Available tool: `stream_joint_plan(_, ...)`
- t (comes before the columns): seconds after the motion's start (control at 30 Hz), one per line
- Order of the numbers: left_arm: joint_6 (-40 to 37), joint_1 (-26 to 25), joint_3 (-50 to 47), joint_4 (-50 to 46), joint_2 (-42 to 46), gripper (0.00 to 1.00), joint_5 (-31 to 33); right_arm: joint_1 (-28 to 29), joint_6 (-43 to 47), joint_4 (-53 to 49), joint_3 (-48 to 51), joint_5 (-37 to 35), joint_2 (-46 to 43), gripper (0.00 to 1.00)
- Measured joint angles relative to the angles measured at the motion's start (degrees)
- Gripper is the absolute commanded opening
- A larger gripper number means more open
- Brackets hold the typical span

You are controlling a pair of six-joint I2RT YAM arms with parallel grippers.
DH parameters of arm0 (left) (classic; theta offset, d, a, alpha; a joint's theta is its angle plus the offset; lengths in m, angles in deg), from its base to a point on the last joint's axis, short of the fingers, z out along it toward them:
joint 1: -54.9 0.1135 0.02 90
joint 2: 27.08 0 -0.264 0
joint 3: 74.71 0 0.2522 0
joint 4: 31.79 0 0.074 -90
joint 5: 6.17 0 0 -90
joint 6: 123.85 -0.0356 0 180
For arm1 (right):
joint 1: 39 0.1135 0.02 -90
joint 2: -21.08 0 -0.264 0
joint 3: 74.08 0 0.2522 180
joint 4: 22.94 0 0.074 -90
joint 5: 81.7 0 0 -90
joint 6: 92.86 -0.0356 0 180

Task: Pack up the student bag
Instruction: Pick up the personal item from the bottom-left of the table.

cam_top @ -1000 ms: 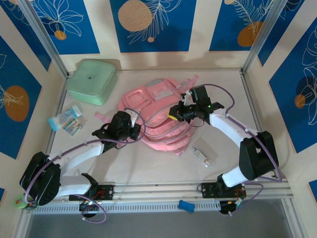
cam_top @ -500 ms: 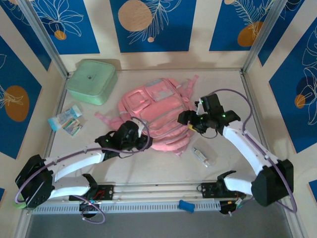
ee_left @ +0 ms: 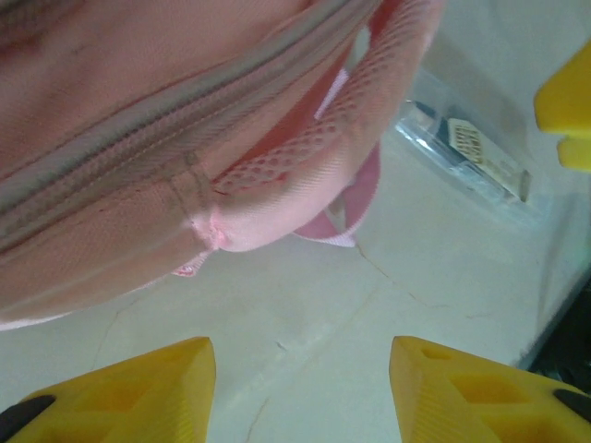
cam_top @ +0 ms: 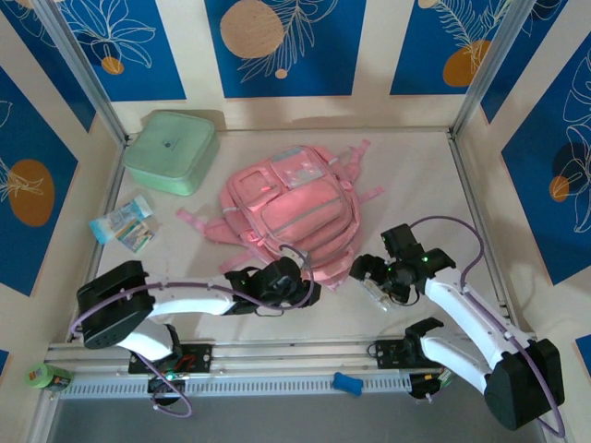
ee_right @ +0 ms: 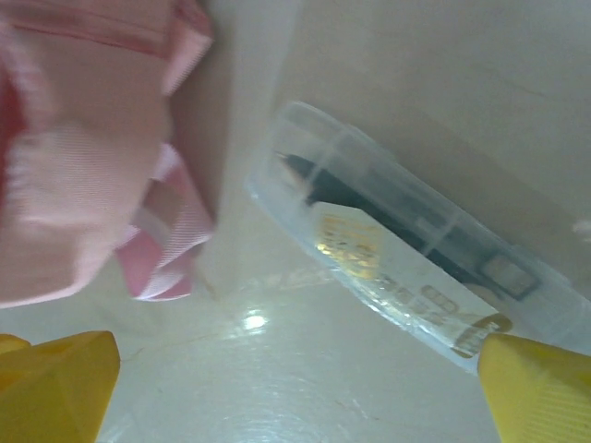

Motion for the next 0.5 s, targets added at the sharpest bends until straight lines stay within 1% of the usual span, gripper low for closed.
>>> stream_joint_plan(0.17,2.3,0.0,-0.2,2.8,-0.8,0.54,2.6,-0.5,-0.3,1.4,1.6,-0.8,2.1,0.99)
stream_joint_plan(0.33,3.3,0.0,-1.3,2.9,-0.3,0.56,4.9,-0.2,-0.8,3.3,2.7,-0.8,2.3,0.99)
stream_joint_plan(0.43,3.3,0.0,-1.9,2.6,0.5,0.58,6.0,2.2,-2.6,3.5,3.5,-1.2,1.4,0.99)
stream_joint_plan(0.5,3.3,0.0,-2.1,1.9,1.3,0.6,6.8,5.5,-4.8,3.6,3.8,-1.2,-0.1,0.99)
